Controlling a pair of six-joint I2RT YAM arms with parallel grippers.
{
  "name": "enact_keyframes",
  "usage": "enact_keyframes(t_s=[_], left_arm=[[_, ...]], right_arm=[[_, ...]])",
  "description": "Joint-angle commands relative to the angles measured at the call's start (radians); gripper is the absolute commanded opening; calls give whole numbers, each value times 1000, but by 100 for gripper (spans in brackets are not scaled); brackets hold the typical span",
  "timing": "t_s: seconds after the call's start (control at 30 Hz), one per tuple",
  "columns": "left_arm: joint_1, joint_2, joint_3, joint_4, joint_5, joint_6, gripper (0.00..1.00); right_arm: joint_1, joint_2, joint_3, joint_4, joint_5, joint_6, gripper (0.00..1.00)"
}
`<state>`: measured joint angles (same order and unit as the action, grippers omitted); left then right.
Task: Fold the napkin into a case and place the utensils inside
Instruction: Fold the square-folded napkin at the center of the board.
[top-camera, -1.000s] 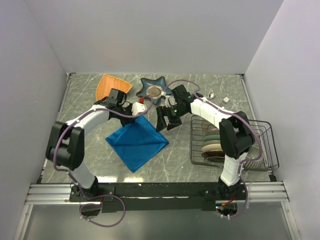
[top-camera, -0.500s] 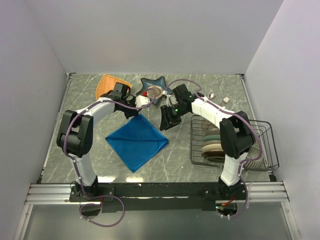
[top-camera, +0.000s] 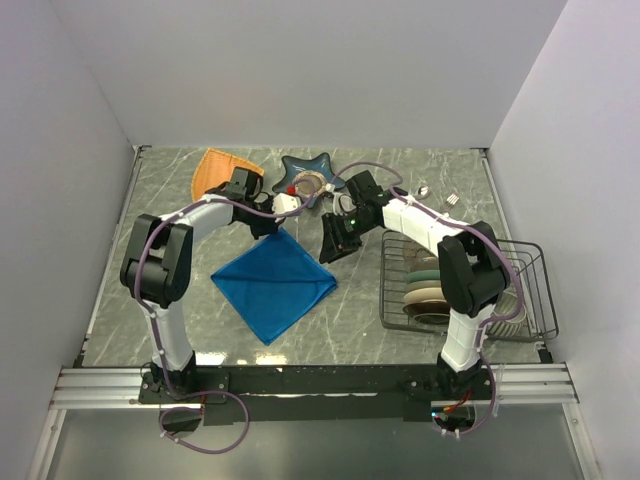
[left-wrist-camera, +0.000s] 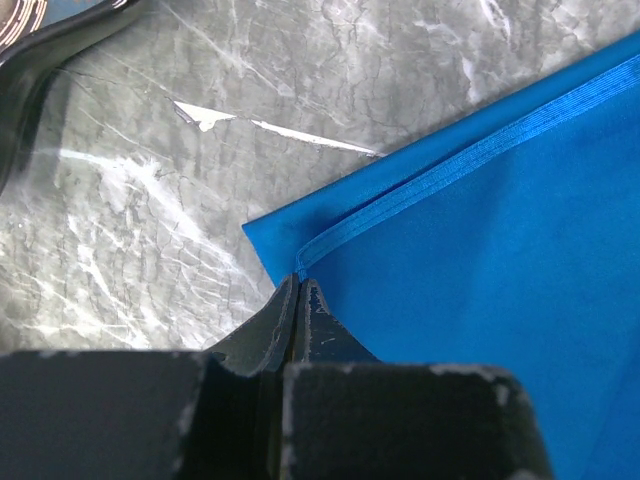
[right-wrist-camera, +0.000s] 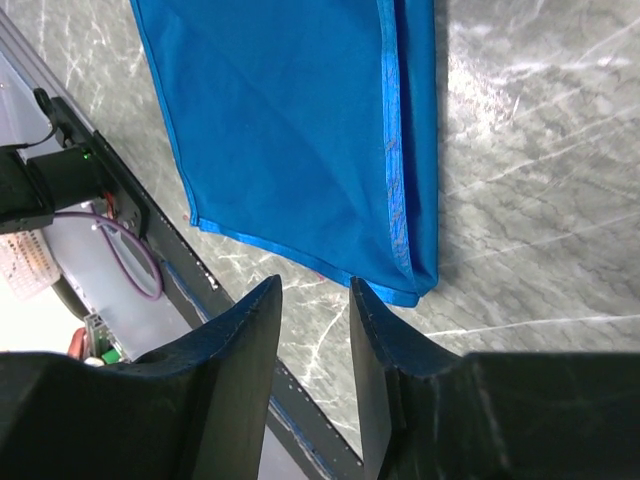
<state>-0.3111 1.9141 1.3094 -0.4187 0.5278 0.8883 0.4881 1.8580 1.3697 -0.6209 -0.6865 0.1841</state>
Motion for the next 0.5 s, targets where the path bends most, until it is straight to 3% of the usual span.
enact_keyframes(t_s=[0.0,0.33,0.43,0.47], left_arm=[[3,17,36,37,52,35,1],[3,45,62,44,58,32,5],[1,52,73,52,66,24,11],[0,54,82,54,66,6,18]], right_arm=[[-6,20,-17,16,-13,0,40],[-5,-19,-55,29,-15,-5,39],[-3,-37,-69,49,-15,-8,39],[-3,-40,-70,58,-15,-9,39]])
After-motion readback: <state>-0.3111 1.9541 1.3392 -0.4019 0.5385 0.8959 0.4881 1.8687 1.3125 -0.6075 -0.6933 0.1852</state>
